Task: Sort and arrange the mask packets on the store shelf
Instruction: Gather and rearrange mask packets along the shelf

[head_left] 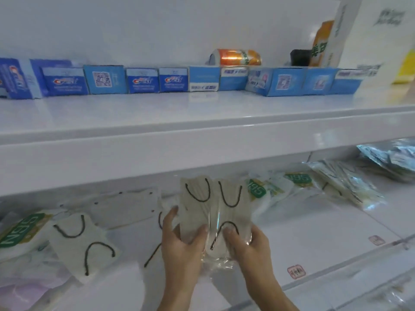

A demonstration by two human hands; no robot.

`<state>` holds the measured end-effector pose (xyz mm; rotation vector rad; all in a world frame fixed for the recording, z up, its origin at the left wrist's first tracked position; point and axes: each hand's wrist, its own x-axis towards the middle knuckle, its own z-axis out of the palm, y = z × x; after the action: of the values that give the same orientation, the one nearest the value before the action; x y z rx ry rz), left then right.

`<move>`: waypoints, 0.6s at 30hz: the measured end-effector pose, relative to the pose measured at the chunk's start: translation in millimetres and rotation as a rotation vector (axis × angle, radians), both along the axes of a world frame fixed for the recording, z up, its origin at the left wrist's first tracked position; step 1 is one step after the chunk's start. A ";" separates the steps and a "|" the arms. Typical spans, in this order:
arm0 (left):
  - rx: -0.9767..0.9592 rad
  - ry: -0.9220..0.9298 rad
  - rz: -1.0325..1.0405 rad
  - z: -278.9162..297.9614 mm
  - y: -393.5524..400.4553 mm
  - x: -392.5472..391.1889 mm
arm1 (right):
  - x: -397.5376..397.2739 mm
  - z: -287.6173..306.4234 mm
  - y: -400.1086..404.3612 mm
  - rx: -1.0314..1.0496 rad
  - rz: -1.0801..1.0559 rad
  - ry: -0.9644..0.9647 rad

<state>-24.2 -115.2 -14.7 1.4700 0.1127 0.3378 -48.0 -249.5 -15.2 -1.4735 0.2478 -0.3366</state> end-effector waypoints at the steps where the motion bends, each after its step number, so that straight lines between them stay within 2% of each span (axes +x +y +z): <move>1: 0.024 0.004 -0.014 0.4 -18.5 4.0 | -1.4 -1.6 -15.8 0.002 -0.049 0.005; 6: 0.099 0.078 -0.119 3.3 -126.4 9.9 | -9.2 -3.6 -109.5 0.017 -0.316 0.050; 10: 0.120 0.030 -0.298 2.6 -222.0 9.4 | -14.8 -11.3 -203.9 -0.013 -0.481 0.084; 18: 0.189 0.078 -0.478 -4.9 -386.5 31.3 | -11.1 -12.1 -384.0 -0.044 -0.608 0.065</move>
<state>7.1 -501.7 -19.6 1.6432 -0.2127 -0.1012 -59.1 -633.5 -27.3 -1.4298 0.7486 -0.7851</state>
